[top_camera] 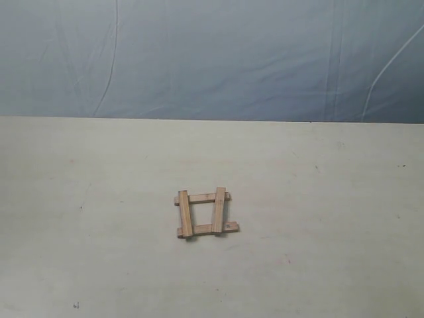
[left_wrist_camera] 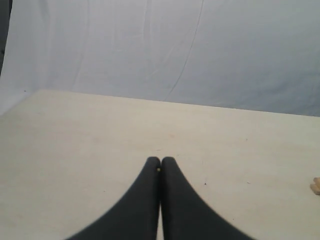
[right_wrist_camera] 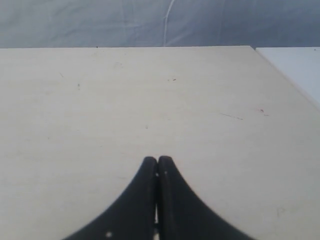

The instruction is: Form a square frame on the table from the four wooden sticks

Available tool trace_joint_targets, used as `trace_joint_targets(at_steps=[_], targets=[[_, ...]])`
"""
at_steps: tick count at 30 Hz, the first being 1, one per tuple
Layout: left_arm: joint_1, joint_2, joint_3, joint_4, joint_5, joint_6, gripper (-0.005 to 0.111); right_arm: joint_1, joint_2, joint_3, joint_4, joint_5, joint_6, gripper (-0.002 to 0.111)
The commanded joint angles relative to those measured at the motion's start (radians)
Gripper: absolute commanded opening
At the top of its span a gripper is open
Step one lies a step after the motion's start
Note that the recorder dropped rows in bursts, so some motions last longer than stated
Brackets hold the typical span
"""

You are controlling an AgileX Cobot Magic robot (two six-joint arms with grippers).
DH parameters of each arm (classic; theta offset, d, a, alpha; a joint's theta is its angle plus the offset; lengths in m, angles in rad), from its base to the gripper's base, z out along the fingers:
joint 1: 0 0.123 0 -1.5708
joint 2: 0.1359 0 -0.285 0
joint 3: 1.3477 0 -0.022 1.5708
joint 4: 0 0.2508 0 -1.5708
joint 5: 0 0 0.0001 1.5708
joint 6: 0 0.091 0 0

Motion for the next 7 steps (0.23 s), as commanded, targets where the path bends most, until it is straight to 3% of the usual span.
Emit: trace_joint_targets(at_steps=[1, 7], targets=[[-0.001, -0.005, 0.004, -0.005, 0.014, -0.001, 0.0, -0.004, -0.008, -0.001, 0.005, -0.015, 0.009, -0.001], [-0.001, -0.005, 0.004, -0.007, 0.043, -0.001, 0.0, -0.004, -0.008, -0.001, 0.055, -0.03, 0.009, -0.001]])
